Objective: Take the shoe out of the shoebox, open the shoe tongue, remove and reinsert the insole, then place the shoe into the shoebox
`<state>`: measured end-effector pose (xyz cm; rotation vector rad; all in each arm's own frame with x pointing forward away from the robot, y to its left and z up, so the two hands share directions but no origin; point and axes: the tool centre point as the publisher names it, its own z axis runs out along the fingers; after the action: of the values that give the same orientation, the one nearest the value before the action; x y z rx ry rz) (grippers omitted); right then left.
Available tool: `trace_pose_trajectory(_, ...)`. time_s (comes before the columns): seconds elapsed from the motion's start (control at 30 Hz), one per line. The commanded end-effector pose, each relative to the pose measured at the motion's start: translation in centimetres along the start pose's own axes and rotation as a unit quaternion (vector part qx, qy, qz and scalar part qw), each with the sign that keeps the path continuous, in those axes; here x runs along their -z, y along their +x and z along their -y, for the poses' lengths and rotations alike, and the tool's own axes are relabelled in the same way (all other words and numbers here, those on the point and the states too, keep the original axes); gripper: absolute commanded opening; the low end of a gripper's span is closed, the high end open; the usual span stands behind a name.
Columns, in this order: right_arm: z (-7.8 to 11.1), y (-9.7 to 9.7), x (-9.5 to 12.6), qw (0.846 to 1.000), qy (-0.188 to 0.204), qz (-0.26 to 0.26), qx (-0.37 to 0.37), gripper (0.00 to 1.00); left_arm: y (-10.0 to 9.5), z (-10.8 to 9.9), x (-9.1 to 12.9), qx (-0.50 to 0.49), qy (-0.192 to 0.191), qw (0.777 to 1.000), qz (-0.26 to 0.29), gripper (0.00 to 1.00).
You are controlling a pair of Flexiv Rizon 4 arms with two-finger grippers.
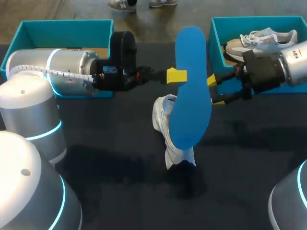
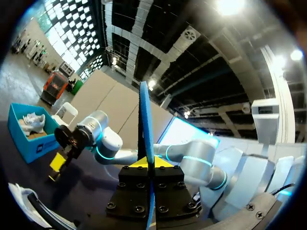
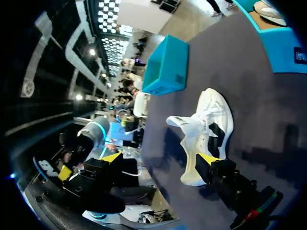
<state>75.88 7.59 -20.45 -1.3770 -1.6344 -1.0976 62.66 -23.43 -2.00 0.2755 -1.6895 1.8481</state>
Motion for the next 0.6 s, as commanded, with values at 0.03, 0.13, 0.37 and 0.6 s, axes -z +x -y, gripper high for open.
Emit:
trace_pose_trajectory(0.03,0.5,0.1,0.0,1.0,-0.011,-0.019,0.001,1.0,-1.0,0.2,1.5,-0.108,-0.052,0.993,0.002,0.0)
trace_pose_trajectory(0.13,0.4,0.3,0.2,1.0,-0.012,-0.018,0.003,1.0,-2.1,0.1,2.2,-0.209,-0.077,0.975,0.006,0.0)
trace_pose_trajectory(0.37,0.3,0.7,0.7,0.999,-0.018,-0.024,0.011,1.0,-3.9,0.1,3.2,-0.433,-0.128,0.892,0.005,0.0)
trace_pose_trajectory(0.6,0.3,0.8,1.1,0.999,-0.025,-0.018,0.012,1.0,-4.4,0.3,3.4,-0.5,-0.115,0.858,0.015,0.0)
